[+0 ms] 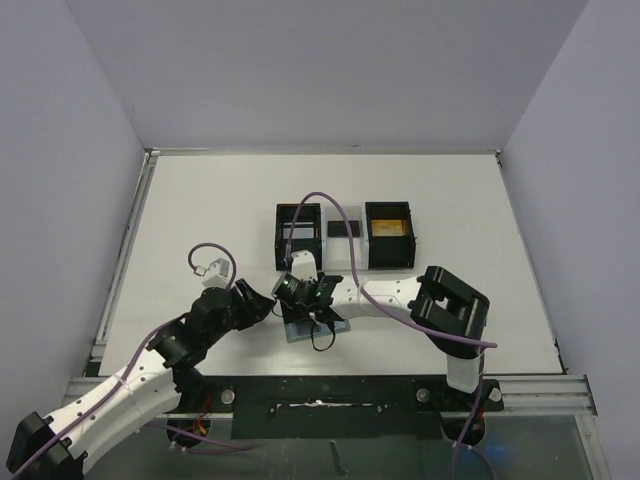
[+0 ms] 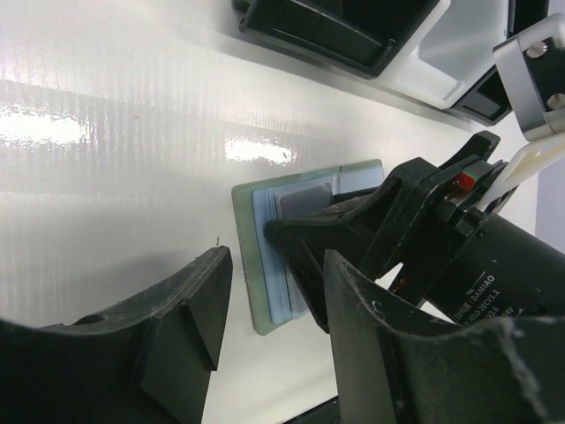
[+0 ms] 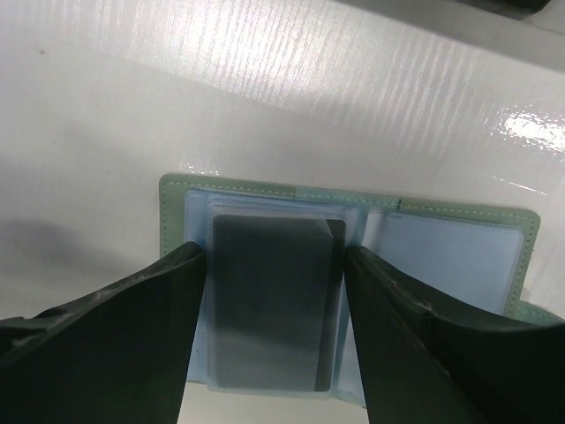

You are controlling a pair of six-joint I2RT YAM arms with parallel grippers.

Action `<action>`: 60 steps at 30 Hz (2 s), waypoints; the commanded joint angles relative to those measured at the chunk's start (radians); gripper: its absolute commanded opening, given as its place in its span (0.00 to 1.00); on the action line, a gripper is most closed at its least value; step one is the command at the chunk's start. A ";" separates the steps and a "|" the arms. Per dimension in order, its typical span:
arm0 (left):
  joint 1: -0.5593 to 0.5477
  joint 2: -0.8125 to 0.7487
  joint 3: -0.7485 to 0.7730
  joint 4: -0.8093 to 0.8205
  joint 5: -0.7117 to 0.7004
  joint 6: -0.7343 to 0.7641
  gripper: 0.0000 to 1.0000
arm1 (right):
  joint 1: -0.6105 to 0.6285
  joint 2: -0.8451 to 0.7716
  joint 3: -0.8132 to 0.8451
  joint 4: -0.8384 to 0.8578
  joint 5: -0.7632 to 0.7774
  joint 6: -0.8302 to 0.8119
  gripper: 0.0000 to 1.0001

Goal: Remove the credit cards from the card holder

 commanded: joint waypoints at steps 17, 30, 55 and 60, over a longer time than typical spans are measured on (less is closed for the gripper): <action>0.004 0.138 -0.018 0.381 0.357 0.051 0.46 | -0.123 -0.179 -0.256 0.286 -0.266 -0.007 0.56; 0.006 0.195 -0.100 0.564 0.432 -0.044 0.46 | -0.138 -0.174 -0.270 0.263 -0.307 -0.027 0.54; -0.018 0.502 -0.222 1.147 0.404 -0.247 0.38 | -0.185 -0.245 -0.381 0.450 -0.401 0.062 0.54; -0.017 0.603 -0.242 1.235 0.403 -0.267 0.36 | -0.194 -0.244 -0.383 0.469 -0.433 0.057 0.54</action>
